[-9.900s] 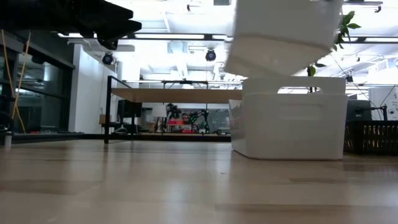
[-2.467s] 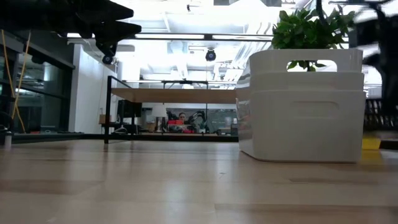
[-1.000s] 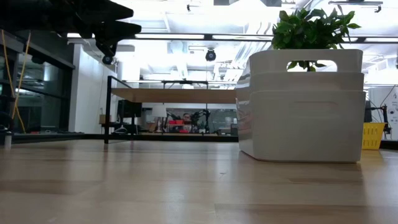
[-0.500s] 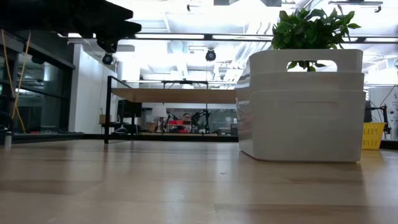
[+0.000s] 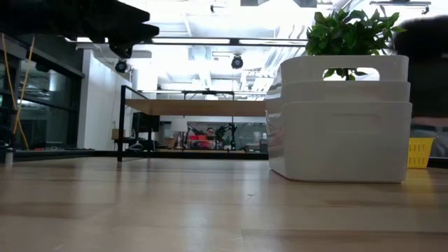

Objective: Stack baskets on shelf by color
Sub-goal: Stack the top right black bin on the bottom right black bin

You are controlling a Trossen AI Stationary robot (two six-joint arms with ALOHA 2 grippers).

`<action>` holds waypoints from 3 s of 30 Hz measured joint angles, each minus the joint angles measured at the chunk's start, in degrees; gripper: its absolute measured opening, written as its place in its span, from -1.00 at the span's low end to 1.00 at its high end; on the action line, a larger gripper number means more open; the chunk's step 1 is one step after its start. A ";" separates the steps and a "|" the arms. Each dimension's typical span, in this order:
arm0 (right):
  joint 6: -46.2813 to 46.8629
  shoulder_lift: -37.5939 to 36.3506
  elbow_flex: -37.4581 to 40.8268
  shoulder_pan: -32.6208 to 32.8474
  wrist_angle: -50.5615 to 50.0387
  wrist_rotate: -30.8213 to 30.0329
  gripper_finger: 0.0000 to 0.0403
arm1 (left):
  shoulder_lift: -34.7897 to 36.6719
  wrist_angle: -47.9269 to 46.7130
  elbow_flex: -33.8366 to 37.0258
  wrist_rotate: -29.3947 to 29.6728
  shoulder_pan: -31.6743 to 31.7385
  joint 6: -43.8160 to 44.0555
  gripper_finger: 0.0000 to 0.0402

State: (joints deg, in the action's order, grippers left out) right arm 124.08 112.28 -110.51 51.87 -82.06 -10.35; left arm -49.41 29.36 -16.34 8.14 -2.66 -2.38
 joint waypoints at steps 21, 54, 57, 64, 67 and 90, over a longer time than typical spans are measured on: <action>1.05 5.32 -0.15 -4.65 -3.12 3.31 -1.00 | 0.00 0.00 -0.01 -0.02 0.00 -0.86 -0.04; 3.21 8.40 -0.14 -5.79 -5.49 1.03 -1.00 | 0.00 -0.02 0.00 -0.04 0.00 -0.85 -0.04; 3.42 8.40 -0.14 -5.77 -4.91 2.09 -1.00 | 0.01 -0.02 0.00 -0.04 -0.02 -0.85 -0.04; 3.44 8.40 -0.14 -5.76 -2.64 2.56 -1.00 | 0.00 -0.02 0.00 -0.04 -0.02 -0.85 -0.04; 3.44 8.40 -0.14 -5.76 -3.13 2.49 -1.00 | 0.02 -0.02 0.00 -0.04 -0.02 -0.85 -0.04; 3.42 8.43 -0.12 -5.76 -5.92 4.39 -0.88 | 0.00 -0.02 0.00 -0.04 -0.01 -0.85 -0.04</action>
State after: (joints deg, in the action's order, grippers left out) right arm 127.50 120.70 -110.63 46.11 -87.98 -5.96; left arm -49.40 29.34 -16.34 8.10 -2.67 -3.22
